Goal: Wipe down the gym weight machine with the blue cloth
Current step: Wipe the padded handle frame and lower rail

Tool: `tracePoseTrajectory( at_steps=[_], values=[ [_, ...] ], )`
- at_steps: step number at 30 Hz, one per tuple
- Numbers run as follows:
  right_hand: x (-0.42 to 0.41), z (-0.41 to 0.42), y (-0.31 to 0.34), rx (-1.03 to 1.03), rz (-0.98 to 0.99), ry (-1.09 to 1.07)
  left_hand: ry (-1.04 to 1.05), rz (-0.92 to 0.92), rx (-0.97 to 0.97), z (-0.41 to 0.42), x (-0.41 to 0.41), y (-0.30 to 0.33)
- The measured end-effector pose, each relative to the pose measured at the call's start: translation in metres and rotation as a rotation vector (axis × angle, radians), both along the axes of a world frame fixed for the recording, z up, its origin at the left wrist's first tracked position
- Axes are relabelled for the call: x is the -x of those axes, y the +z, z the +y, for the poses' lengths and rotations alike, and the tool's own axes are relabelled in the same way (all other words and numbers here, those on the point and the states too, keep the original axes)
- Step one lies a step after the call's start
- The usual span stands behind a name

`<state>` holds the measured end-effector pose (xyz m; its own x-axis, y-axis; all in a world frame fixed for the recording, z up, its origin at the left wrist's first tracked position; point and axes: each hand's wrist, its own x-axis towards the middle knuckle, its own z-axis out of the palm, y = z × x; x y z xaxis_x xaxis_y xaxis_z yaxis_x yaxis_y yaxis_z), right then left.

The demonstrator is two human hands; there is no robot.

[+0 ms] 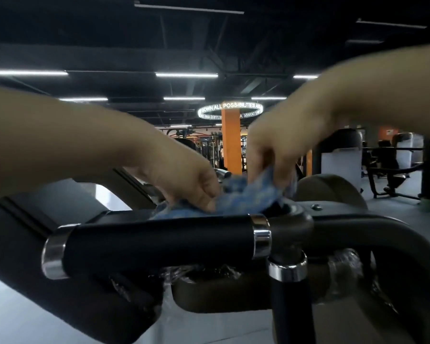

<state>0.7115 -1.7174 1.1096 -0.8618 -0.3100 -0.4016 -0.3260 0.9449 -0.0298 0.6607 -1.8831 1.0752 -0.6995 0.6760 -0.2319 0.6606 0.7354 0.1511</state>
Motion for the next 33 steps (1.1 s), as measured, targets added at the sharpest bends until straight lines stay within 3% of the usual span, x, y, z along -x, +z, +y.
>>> tracePoseTrajectory(
  at_steps=[2,4,6,9,12,14,23,33],
  values=[
    [-0.006,0.014,0.018,-0.009,0.134,-0.019,0.040,-0.136,-0.210,0.011,-0.002,0.005],
    [-0.015,0.022,0.018,-0.041,0.223,-0.108,0.072,-0.131,-0.344,0.023,-0.004,0.004],
    [-0.019,0.034,0.002,0.054,0.158,-0.208,0.091,-0.182,-0.371,0.034,-0.006,-0.007],
    [-0.019,0.047,-0.037,0.477,-0.037,-0.300,0.122,-0.343,-0.464,0.051,-0.001,-0.029],
    [-0.001,0.053,-0.061,0.836,-0.018,-0.358,0.215,-0.500,-0.657,0.069,0.010,-0.033],
    [0.014,0.055,-0.066,0.981,-0.006,-0.389,0.276,-0.501,-0.671,0.076,0.020,-0.034],
    [0.056,0.058,-0.064,0.934,-0.024,-0.366,0.418,-0.428,-0.651,0.084,0.035,-0.029],
    [0.005,0.064,-0.066,0.937,0.001,-0.271,0.329,-0.327,-0.520,0.078,-0.019,-0.017]
  ],
)
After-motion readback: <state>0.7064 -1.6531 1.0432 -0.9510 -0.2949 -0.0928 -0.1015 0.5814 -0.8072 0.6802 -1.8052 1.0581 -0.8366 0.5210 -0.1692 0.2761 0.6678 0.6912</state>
